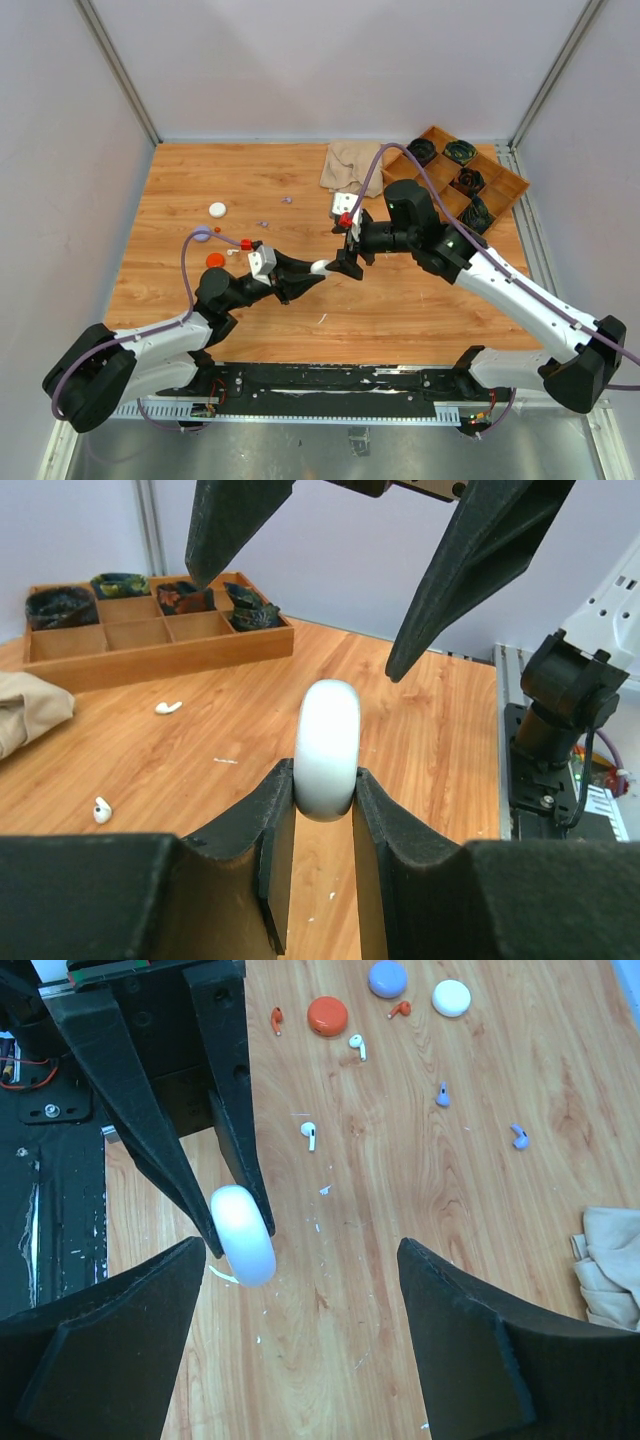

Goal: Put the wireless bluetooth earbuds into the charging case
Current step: Open the charging case.

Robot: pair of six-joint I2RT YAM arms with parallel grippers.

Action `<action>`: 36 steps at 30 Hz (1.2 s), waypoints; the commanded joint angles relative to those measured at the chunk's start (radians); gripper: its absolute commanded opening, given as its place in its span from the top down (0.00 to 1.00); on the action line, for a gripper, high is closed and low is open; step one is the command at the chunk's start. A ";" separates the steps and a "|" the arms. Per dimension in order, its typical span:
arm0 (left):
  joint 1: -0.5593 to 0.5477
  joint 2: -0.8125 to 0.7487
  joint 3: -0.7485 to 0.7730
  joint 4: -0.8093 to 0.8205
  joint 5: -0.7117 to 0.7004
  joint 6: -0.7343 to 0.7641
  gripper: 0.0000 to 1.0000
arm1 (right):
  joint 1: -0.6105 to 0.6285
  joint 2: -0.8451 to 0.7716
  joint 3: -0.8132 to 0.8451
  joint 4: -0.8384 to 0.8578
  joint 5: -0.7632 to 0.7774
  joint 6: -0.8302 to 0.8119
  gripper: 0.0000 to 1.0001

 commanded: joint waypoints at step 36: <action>-0.006 -0.041 0.023 0.019 0.151 0.003 1.00 | 0.008 -0.003 -0.012 0.007 0.139 -0.032 0.25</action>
